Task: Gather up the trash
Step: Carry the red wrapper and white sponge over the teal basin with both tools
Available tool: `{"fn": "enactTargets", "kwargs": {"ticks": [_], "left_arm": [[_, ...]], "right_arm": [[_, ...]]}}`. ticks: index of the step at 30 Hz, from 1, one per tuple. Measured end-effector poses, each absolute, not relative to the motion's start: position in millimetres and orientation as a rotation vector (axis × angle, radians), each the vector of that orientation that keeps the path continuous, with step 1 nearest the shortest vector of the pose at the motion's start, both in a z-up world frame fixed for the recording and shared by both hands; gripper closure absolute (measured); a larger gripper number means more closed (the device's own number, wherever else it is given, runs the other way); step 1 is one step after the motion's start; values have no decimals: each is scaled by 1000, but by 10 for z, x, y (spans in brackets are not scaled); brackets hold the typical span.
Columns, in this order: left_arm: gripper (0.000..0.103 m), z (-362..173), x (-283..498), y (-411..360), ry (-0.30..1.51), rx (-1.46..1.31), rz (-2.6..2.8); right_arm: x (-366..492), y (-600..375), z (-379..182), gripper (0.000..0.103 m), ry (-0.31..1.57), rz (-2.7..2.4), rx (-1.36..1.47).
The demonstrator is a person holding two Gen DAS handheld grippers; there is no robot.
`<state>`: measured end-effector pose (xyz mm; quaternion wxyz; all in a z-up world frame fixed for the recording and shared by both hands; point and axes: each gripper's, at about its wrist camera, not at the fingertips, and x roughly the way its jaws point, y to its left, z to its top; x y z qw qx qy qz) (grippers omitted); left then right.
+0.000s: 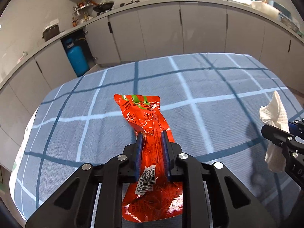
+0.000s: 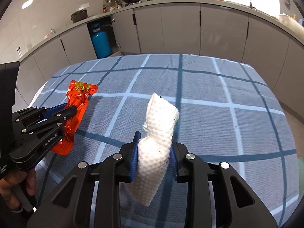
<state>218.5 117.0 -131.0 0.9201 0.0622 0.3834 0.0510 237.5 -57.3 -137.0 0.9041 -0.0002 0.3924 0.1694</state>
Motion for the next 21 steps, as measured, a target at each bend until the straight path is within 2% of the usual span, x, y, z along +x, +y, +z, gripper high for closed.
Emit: {"fn": "enactTargets", "kwargs": {"ticks": [21], "left_arm": [[83,-898,2172,-373,680,253,-149]], "right_arm": [[1987,-1944,-1056,74,717,161,123]]}}
